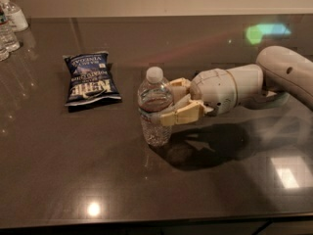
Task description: Place water bottle upright
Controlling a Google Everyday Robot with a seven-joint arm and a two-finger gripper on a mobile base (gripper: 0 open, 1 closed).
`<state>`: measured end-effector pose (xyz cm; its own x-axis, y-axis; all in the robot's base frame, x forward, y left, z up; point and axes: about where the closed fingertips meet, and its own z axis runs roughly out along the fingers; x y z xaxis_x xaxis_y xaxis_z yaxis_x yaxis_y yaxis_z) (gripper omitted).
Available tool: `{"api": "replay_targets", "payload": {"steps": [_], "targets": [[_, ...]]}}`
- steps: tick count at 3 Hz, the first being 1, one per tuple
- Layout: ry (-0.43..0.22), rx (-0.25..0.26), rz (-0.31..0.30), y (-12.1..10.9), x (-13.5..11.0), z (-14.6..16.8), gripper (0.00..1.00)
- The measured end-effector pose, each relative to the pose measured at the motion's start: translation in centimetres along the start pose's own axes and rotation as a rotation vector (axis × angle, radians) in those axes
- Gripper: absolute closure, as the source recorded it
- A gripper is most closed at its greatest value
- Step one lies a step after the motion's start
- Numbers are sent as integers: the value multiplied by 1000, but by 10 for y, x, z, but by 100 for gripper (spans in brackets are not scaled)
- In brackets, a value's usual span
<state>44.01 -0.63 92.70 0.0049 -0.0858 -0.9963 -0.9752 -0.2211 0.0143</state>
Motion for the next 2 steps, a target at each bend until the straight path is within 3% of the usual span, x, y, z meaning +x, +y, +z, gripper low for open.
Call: {"api": "replay_targets", "payload": {"steps": [2], "targets": [[8,15,40,-5,13,-2,49]]}}
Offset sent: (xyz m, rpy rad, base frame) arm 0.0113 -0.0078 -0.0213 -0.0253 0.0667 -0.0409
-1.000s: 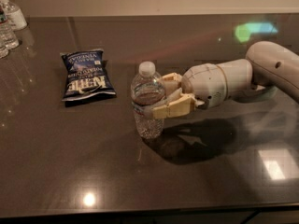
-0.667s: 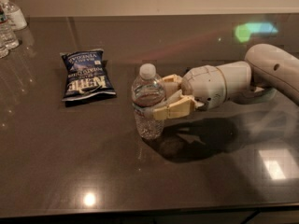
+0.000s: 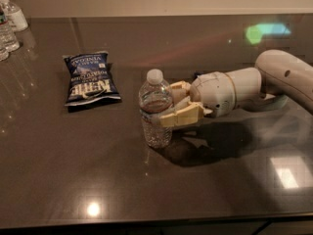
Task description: Place water bottle upright
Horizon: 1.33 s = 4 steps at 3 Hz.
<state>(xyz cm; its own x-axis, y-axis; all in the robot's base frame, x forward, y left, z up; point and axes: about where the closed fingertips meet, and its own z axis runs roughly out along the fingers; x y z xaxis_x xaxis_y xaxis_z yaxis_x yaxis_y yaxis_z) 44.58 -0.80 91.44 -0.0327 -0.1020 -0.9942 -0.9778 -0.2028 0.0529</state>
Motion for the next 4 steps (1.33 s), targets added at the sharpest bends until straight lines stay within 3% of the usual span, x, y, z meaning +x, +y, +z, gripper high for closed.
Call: {"api": "replay_targets", "payload": {"steps": [2,4], "targets": [[-12,12,13,-4,5,-5,0],[-4,20,-2,-4,1,-11,0]]}}
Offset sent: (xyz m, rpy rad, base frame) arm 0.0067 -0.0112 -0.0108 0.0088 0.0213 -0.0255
